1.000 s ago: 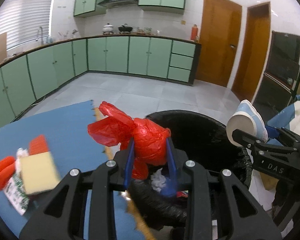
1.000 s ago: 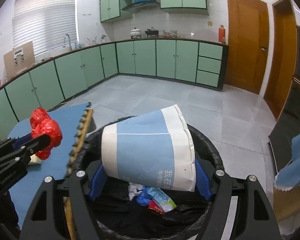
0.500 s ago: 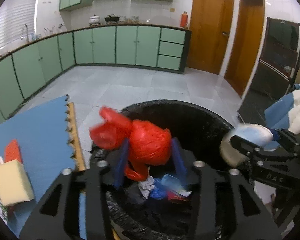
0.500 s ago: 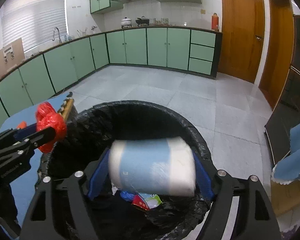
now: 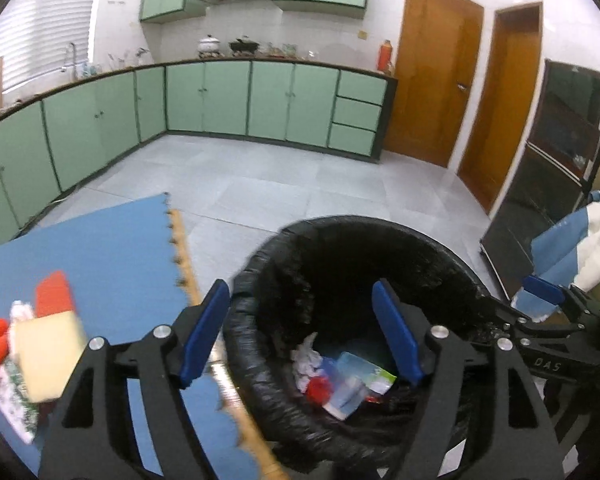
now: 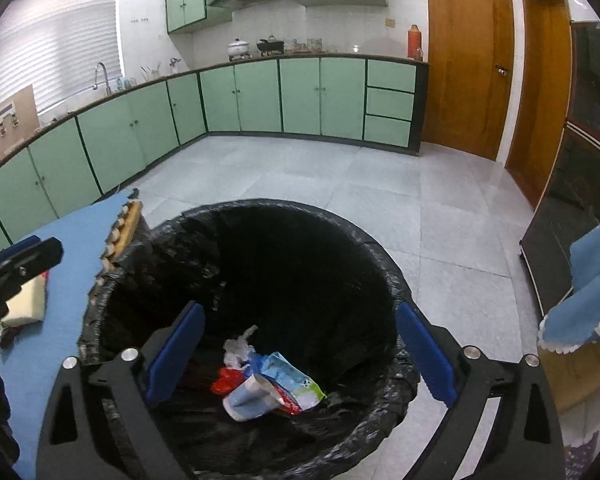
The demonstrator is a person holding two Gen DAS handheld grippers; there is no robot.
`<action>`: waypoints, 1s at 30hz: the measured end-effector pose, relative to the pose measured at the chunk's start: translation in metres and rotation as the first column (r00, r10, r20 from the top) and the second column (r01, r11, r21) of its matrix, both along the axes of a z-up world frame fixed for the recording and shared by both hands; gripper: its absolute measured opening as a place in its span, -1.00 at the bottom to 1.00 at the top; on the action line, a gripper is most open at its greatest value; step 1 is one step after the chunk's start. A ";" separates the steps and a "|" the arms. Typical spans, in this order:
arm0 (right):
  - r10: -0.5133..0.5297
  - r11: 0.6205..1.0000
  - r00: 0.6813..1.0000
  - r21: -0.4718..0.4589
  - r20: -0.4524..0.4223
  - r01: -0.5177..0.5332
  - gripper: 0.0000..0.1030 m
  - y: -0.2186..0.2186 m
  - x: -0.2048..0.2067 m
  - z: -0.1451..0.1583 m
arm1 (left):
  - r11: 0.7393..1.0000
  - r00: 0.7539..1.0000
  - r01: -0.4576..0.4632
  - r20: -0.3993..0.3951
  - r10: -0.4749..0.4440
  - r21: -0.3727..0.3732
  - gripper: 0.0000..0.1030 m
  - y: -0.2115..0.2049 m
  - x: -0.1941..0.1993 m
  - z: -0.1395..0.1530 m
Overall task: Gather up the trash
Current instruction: 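Open both tools to drop the cup and bag into the bin, then move both tools back to the trash pile on the mat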
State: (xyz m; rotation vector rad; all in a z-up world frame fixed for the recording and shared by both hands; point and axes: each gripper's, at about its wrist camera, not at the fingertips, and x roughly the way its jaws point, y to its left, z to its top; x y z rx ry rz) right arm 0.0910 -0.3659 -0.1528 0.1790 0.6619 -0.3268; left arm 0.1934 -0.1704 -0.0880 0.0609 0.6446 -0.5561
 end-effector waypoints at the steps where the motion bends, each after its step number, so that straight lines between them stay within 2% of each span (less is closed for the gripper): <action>1: 0.006 1.000 1.000 0.000 0.010 -0.006 0.84 0.005 -0.001 0.004 | 1.000 1.000 -0.013 0.006 0.013 -0.003 0.41 0.008 -0.002 0.003; 7: 0.054 0.998 0.997 0.007 0.048 -0.055 0.85 0.041 0.000 0.018 | 0.993 0.992 -0.114 0.051 0.113 0.004 0.44 0.068 -0.016 0.017; 11: 0.104 0.994 0.993 0.010 0.057 -0.104 0.85 0.072 0.005 0.022 | 0.980 0.978 -0.197 0.065 0.196 0.009 0.45 0.113 -0.023 0.021; 16: 0.174 0.985 0.983 0.008 0.051 -0.175 0.85 0.117 0.016 0.022 | 0.950 0.949 -0.308 0.083 0.304 0.044 0.45 0.171 -0.031 0.019; 22: 0.264 0.965 0.963 -0.007 0.049 -0.264 0.85 0.175 0.033 0.020 | 0.899 0.902 -0.431 0.080 0.425 0.080 0.45 0.234 -0.033 0.009; 30: 0.359 0.933 0.933 0.013 0.040 -0.359 0.85 0.235 0.058 0.007 | 0.850 0.859 -0.512 0.092 0.504 0.123 0.45 0.282 -0.031 0.000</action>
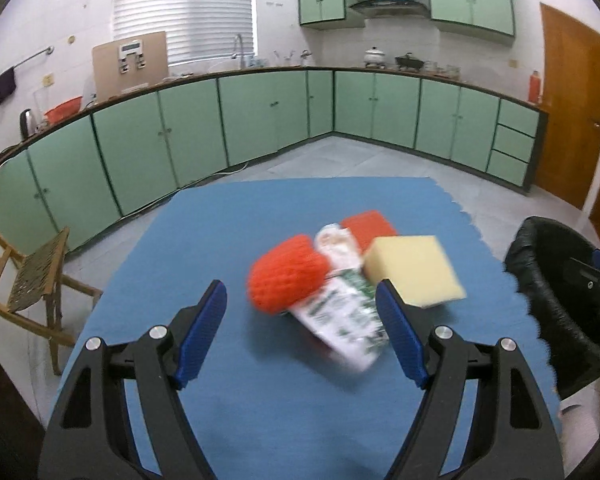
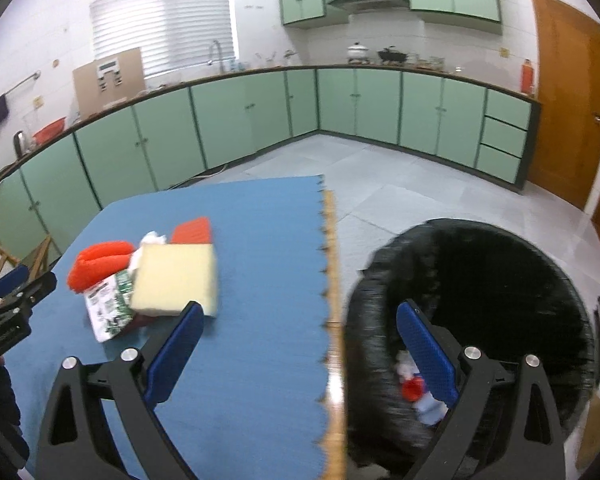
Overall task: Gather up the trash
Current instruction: 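Move both tools back to the trash pile on the mat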
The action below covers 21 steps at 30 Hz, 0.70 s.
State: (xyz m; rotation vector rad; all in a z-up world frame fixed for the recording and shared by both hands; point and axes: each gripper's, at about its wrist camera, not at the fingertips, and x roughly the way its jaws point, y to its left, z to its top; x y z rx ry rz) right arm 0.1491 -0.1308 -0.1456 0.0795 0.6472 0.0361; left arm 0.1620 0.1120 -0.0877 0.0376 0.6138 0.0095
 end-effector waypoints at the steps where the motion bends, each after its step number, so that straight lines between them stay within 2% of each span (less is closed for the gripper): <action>1: 0.014 1.000 1.000 0.005 -0.004 -0.014 0.85 0.008 0.004 -0.002 | 1.000 1.000 -0.009 -0.006 0.009 0.000 0.45 0.004 0.001 -0.002; 11: 0.123 0.992 0.992 0.017 -0.036 -0.123 0.85 0.069 0.036 -0.016 | 0.999 0.998 -0.052 -0.046 0.053 0.011 0.45 0.035 0.006 -0.025; 21: 0.186 0.982 0.976 0.037 -0.110 -0.183 0.85 0.110 0.067 -0.045 | 0.997 0.995 -0.080 -0.054 0.081 0.023 0.45 0.053 0.017 -0.031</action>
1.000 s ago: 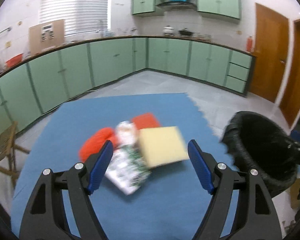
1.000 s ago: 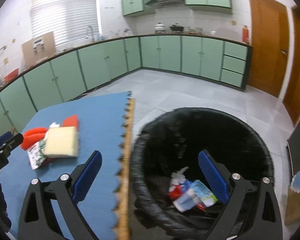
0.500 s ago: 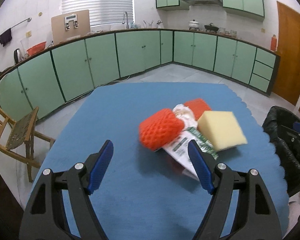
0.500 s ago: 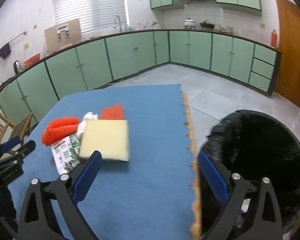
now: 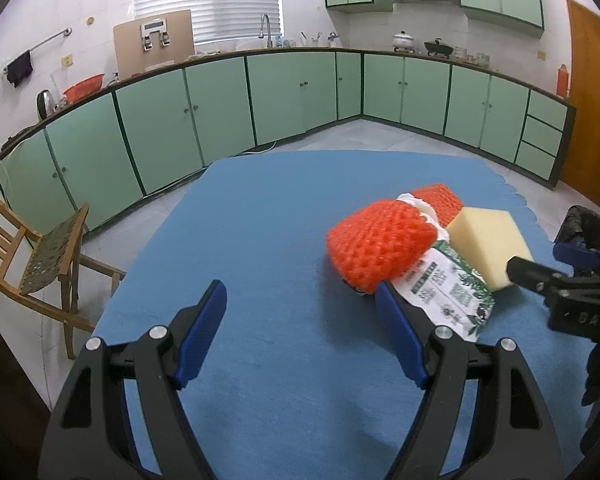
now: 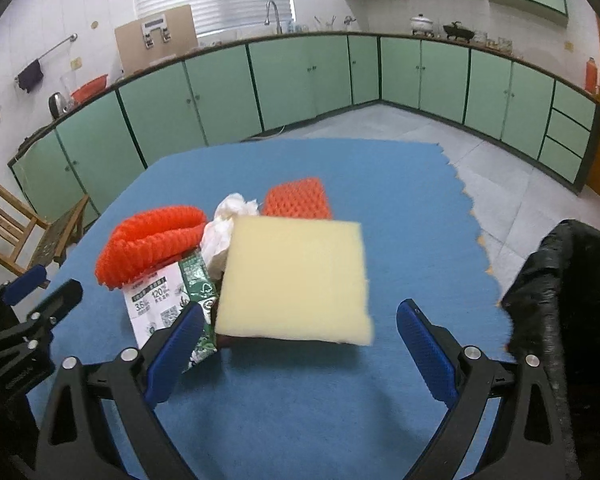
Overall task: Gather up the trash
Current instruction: 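Move both tools back to the trash pile on the mat, then grasp the yellow sponge with right tool while left tool grasps orange foam net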
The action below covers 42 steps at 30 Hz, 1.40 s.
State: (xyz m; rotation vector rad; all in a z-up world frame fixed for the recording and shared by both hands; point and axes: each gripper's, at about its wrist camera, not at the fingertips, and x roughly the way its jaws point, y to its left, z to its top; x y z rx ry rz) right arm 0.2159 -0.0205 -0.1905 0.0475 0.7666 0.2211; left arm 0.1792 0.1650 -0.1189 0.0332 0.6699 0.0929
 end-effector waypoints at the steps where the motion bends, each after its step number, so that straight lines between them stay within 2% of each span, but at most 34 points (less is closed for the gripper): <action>1: -0.002 1.000 1.000 -0.001 -0.006 0.002 0.85 0.002 0.003 -0.002 | 1.000 1.000 -0.001 -0.002 0.001 0.000 0.45 0.001 0.001 -0.001; 11: -0.022 0.999 0.998 -0.035 -0.060 0.020 0.85 0.007 0.025 -0.020 | 1.000 1.000 -0.007 -0.016 0.007 -0.014 0.45 0.008 0.009 -0.009; 17: -0.031 1.000 0.997 -0.008 -0.070 0.030 0.88 0.004 0.030 -0.023 | 1.000 1.000 0.003 -0.022 -0.004 -0.020 0.45 0.007 0.015 -0.012; 21: 0.005 0.999 0.996 0.035 -0.091 -0.002 0.72 0.002 0.031 -0.023 | 1.000 1.000 0.006 -0.024 -0.006 -0.026 0.45 0.005 0.017 -0.013; 25: 0.021 1.000 0.997 0.016 -0.079 -0.020 0.70 0.001 0.028 -0.020 | 0.999 1.000 0.013 -0.024 -0.014 -0.036 0.45 0.000 0.019 -0.012; 32: -0.020 1.000 0.999 0.016 -0.050 0.021 0.70 -0.017 0.021 -0.007 | 0.997 0.998 0.058 -0.012 -0.058 -0.042 0.45 -0.021 0.024 -0.007; 42: -0.067 0.998 0.997 -0.006 -0.046 0.067 0.70 -0.039 0.021 -0.001 | 0.994 0.994 0.104 -0.030 -0.105 -0.030 0.46 -0.053 0.057 -0.014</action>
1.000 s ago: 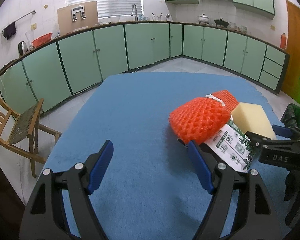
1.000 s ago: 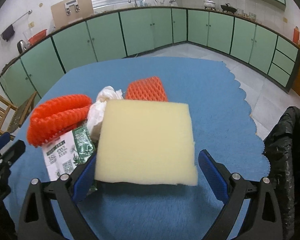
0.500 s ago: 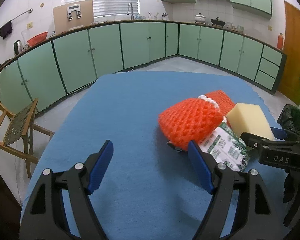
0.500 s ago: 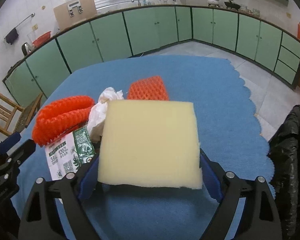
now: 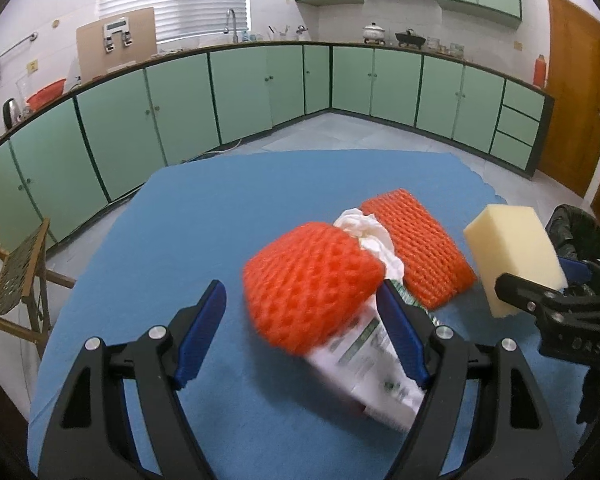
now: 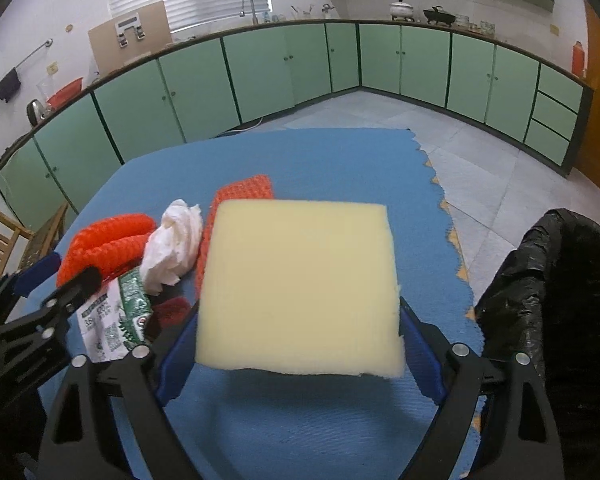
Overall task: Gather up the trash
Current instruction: 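Grasp the yellow sponge with right tool while left tool grasps orange foam net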
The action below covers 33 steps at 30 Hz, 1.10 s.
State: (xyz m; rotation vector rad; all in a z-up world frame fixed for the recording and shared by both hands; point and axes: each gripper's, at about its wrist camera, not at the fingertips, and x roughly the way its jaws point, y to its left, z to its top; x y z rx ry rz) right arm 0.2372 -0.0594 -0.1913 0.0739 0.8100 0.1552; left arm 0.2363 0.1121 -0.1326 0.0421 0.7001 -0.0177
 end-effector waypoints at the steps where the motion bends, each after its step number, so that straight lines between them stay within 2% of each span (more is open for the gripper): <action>1: -0.001 1.000 1.000 0.000 -0.001 0.001 0.70 -0.001 0.000 0.000 | 1.000 1.000 0.002 -0.008 -0.002 -0.001 0.46 -0.002 0.004 -0.002; 5: -0.002 1.000 1.000 -0.003 -0.003 0.002 0.70 -0.004 0.000 -0.003 | 1.000 1.000 0.008 -0.017 -0.008 -0.010 0.45 -0.005 0.013 -0.006; 6: -0.002 1.000 1.000 -0.003 -0.004 0.002 0.70 -0.005 0.000 -0.003 | 1.000 1.000 0.007 -0.014 -0.008 -0.010 0.37 -0.006 0.013 -0.005; 7: -0.003 1.000 1.000 -0.003 -0.005 0.002 0.70 -0.006 0.000 -0.004 | 1.000 1.000 0.008 -0.013 -0.008 -0.012 0.20 -0.006 0.014 -0.005; 11: 0.002 1.000 1.000 0.001 -0.007 -0.002 0.70 -0.005 -0.001 -0.004 | 1.000 1.000 0.001 -0.025 -0.002 -0.027 -0.17 -0.003 0.013 -0.008; 12: 0.007 1.000 1.000 -0.004 -0.003 -0.007 0.70 -0.004 -0.002 -0.003 | 1.000 1.000 -0.005 -0.024 0.004 -0.028 -0.36 -0.001 0.011 -0.009; 13: 0.011 1.000 1.000 -0.011 0.002 -0.011 0.70 -0.003 -0.003 -0.002 | 1.000 1.000 -0.007 -0.024 0.006 -0.029 -0.41 0.001 0.012 -0.008; 18: 0.040 0.998 0.999 -0.050 0.033 -0.039 0.70 0.005 -0.009 0.008 | 0.999 0.999 -0.038 0.010 0.038 -0.033 -0.51 0.007 0.002 0.001; 33: 0.049 0.999 0.995 -0.017 0.091 -0.048 0.70 -0.001 -0.039 0.054 | 0.999 0.995 -0.032 0.098 0.035 -0.038 -0.54 -0.003 -0.046 0.054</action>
